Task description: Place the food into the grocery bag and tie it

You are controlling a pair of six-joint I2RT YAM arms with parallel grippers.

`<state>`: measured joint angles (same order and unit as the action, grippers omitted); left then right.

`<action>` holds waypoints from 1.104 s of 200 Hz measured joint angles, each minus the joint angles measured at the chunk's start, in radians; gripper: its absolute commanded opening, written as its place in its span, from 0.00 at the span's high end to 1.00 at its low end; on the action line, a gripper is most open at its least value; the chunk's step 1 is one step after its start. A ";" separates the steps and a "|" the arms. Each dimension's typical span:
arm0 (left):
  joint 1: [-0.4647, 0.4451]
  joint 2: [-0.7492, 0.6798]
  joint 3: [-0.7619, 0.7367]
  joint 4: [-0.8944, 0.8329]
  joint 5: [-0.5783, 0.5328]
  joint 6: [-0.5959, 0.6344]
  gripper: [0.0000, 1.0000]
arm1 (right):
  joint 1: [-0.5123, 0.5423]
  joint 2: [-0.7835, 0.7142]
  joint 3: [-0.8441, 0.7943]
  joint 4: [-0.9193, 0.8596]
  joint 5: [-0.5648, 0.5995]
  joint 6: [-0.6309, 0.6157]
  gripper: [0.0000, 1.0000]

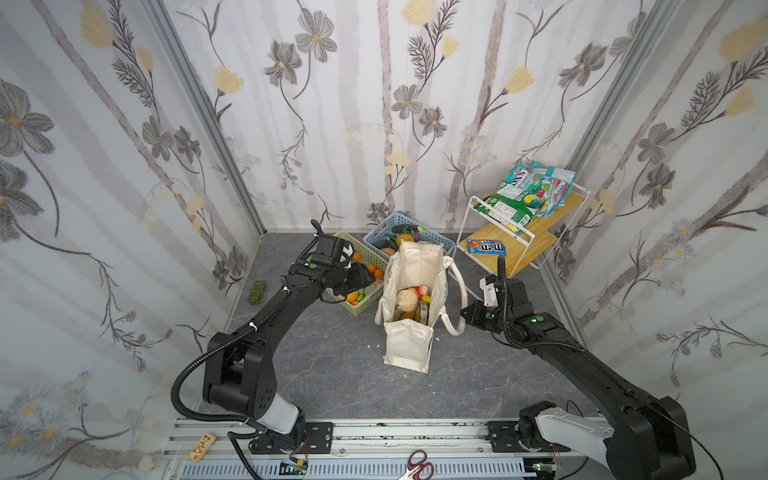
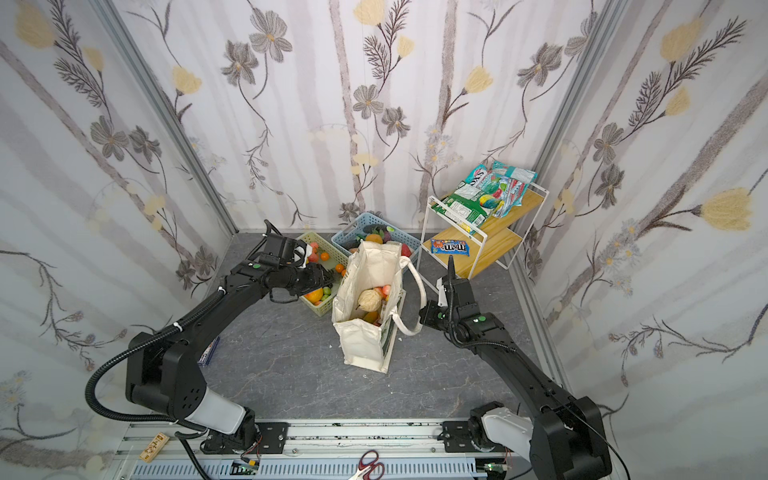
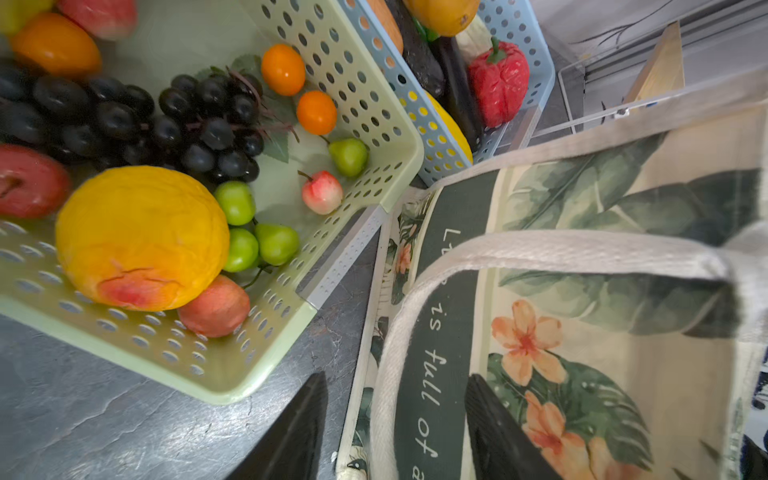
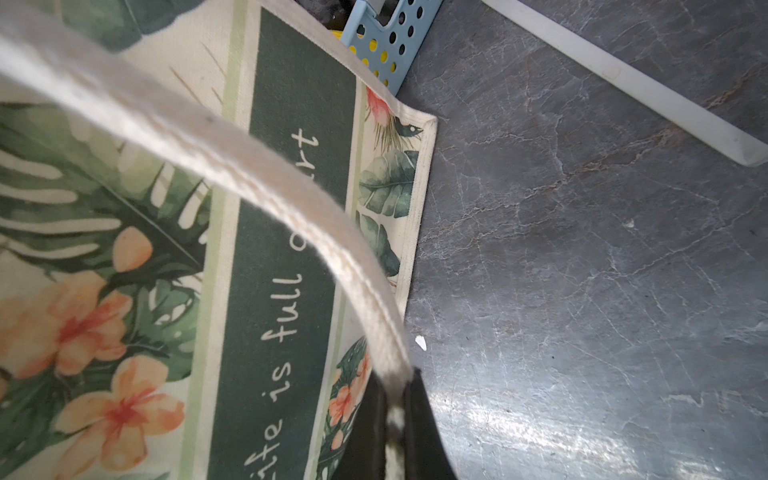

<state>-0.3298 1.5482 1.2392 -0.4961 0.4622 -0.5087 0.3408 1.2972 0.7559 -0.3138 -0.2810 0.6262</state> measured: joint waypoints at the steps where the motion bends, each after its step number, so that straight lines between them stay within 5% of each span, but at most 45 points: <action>1: 0.000 0.001 -0.001 0.001 0.001 0.000 0.46 | 0.000 0.000 0.001 0.001 0.000 0.000 0.93; 221: -0.092 0.164 -0.114 0.164 0.074 -0.052 0.65 | -0.008 0.010 0.032 -0.003 0.019 -0.016 0.94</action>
<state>-0.4217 1.7123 1.1248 -0.3321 0.5362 -0.5606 0.3328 1.3075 0.7883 -0.3164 -0.2623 0.6102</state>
